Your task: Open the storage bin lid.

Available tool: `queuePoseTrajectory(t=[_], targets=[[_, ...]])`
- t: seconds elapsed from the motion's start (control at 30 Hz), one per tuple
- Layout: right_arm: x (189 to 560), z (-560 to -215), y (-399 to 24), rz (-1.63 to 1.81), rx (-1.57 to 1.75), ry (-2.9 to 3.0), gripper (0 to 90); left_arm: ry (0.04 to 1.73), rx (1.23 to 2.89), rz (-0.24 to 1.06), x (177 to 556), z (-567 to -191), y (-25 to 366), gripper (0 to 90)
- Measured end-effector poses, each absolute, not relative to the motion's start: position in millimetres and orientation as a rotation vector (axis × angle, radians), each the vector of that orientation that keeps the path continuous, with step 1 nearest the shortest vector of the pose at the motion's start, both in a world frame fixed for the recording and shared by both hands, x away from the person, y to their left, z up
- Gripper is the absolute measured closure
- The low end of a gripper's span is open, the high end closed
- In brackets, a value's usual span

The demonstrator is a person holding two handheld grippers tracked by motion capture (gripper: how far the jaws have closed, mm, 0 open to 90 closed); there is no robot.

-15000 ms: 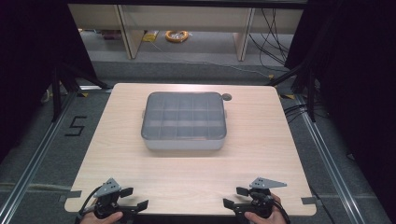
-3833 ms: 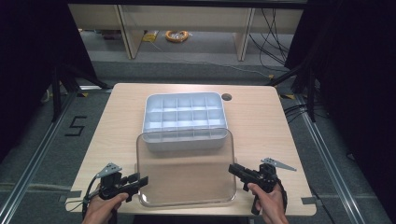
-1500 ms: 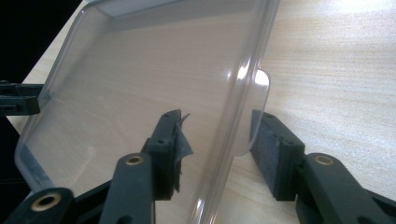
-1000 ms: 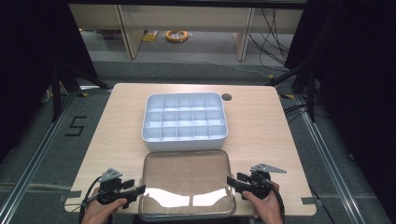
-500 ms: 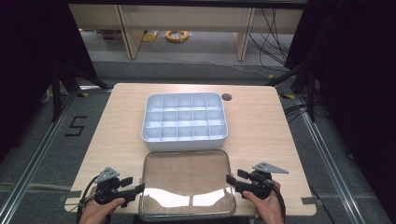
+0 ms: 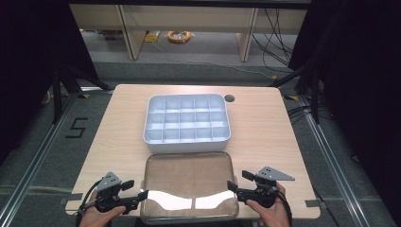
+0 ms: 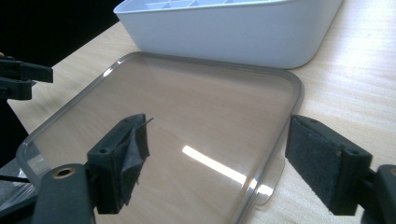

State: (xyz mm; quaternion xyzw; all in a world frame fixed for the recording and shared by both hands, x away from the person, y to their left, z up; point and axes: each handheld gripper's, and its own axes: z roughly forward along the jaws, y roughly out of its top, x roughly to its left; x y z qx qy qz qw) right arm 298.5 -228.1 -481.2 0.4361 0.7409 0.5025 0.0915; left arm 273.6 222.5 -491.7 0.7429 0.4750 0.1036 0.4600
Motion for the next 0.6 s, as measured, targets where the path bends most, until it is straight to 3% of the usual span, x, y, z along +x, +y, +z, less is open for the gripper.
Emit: queuePoseTrajectory(t=[0.2,0.6], targets=[[286,-480,-228,1.502,1.345,2.197,17.7,1.176,1.830,0.261,267,-492,224,25.8],[273,-486,-232,1.478,1.273,2.229,18.0,1.134,1.873,0.279,252,-493,222,25.6]])
